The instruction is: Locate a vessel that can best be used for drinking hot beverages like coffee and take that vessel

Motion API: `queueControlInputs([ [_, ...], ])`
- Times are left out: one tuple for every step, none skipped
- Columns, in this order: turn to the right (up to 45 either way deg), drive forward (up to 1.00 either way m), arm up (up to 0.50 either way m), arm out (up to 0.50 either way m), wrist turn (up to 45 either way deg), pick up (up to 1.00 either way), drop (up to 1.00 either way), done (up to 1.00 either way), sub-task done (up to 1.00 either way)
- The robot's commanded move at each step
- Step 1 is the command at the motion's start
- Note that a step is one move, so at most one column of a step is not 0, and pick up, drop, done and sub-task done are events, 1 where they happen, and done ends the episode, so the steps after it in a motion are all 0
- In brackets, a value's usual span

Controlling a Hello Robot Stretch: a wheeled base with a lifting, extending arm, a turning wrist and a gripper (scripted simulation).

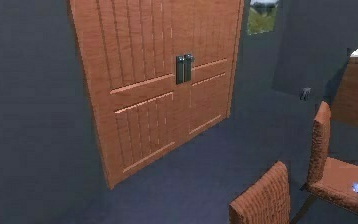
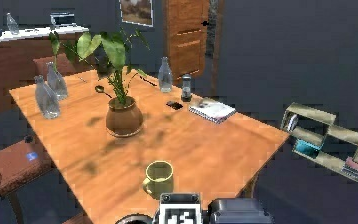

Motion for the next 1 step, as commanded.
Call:
queueControlInputs([
  [0.0,0.0,0.0,0.18,0.0,0.0,0.0,0.0,0.0],
])
